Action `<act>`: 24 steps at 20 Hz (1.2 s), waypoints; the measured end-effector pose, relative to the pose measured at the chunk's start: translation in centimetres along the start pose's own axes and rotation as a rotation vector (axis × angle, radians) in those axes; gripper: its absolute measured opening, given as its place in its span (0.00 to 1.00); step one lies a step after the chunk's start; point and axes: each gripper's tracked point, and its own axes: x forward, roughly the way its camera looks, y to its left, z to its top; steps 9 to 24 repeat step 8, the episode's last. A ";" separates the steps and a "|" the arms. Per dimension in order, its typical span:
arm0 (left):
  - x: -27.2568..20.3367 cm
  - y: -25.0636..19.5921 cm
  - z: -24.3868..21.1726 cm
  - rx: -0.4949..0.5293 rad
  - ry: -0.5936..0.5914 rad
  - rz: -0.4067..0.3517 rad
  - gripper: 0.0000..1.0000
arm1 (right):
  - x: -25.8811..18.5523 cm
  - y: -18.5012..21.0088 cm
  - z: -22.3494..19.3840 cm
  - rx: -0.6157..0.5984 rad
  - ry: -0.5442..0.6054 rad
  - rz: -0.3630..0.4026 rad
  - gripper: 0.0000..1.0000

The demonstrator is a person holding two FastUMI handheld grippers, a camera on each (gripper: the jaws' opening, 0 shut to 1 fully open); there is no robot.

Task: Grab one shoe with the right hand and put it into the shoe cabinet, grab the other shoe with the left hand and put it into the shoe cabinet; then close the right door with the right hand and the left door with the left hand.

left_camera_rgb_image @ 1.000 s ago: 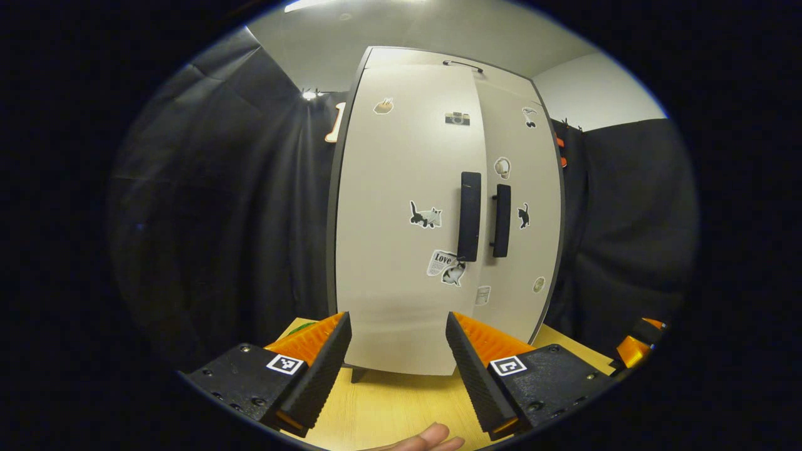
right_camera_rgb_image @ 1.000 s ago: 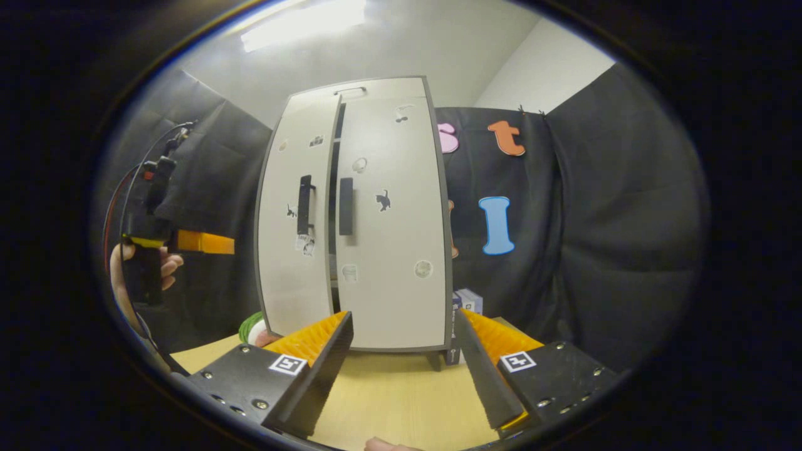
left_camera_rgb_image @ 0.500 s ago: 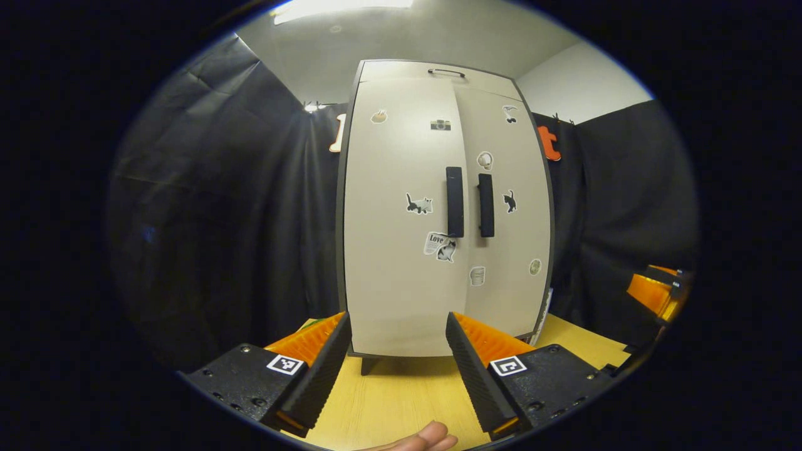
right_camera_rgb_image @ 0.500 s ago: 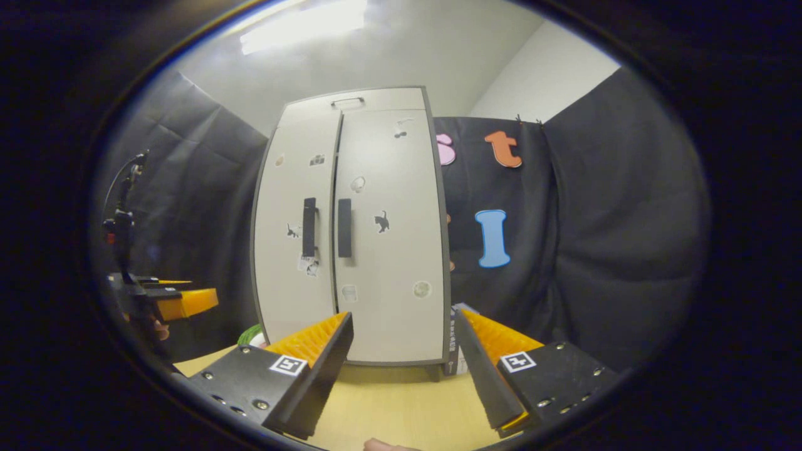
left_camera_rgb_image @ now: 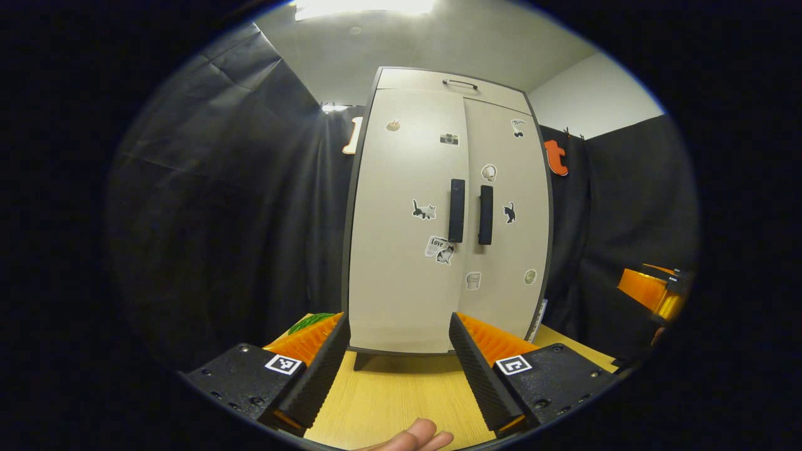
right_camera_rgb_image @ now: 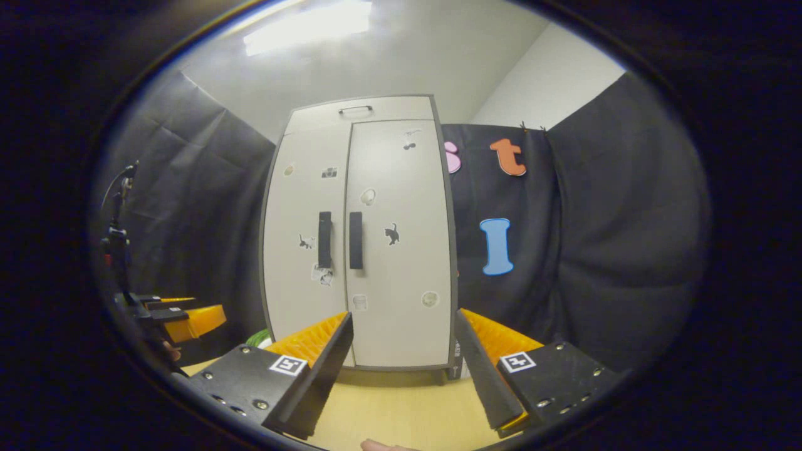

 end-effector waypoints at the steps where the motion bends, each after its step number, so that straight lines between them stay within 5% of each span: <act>1: -0.1 0.0 0.1 0.007 0.000 0.002 0.97 | -0.1 0.0 0.2 -0.012 -0.003 -0.001 0.96; 24: -1.1 -0.7 0.7 0.040 -0.031 0.001 0.97 | -1.1 0.0 0.8 -0.067 -0.045 0.014 0.96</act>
